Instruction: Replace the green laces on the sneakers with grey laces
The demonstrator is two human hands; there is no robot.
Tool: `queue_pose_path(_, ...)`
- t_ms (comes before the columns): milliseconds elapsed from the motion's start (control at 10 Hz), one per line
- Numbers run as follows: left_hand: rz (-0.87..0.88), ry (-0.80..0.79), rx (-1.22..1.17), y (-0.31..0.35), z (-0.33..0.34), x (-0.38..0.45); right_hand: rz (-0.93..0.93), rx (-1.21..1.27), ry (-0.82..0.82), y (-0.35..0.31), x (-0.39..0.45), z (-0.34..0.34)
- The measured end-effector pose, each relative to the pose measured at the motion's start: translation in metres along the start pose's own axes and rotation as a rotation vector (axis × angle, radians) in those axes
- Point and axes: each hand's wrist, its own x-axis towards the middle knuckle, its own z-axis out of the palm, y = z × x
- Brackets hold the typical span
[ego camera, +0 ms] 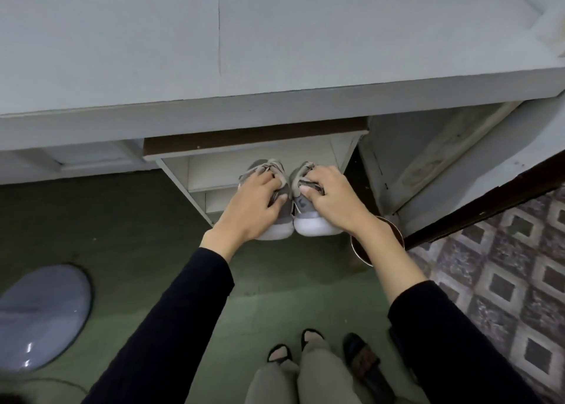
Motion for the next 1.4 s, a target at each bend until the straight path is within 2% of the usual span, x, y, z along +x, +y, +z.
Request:
queue_pose_path(300,-0.033,0.104,0.132,-0.106,0.119,0.075,-0.086,-0.095,0.150,0.129,0.082,0.098)
queue_pose_path(600,-0.075,0.221,0.211,-0.196,0.183,0.154,-0.217,-0.207,0.255,0.221,0.184,0.172)
queue_pose_path(900,-0.136,0.194,0.190,-0.231,0.198,0.178,-0.146,-0.217,0.262,0.243,0.221,0.189)
queue_pose_path(1100,-0.215,0.123,0.129,-0.223,0.187,0.185,-0.074,-0.236,0.149,0.240,0.225,0.184)
queue_pose_path(1200,-0.335,0.043,0.064,-0.213,0.183,0.187,-0.011,-0.185,0.080,0.231,0.222,0.180)
queue_pose_path(1300,-0.430,0.040,-0.003,-0.192,0.168,0.185,0.038,-0.065,0.006,0.213,0.212,0.164)
queue_pose_path(1400,-0.452,-0.007,-0.064,-0.170,0.156,0.171,0.096,0.024,-0.085,0.197,0.193,0.150)
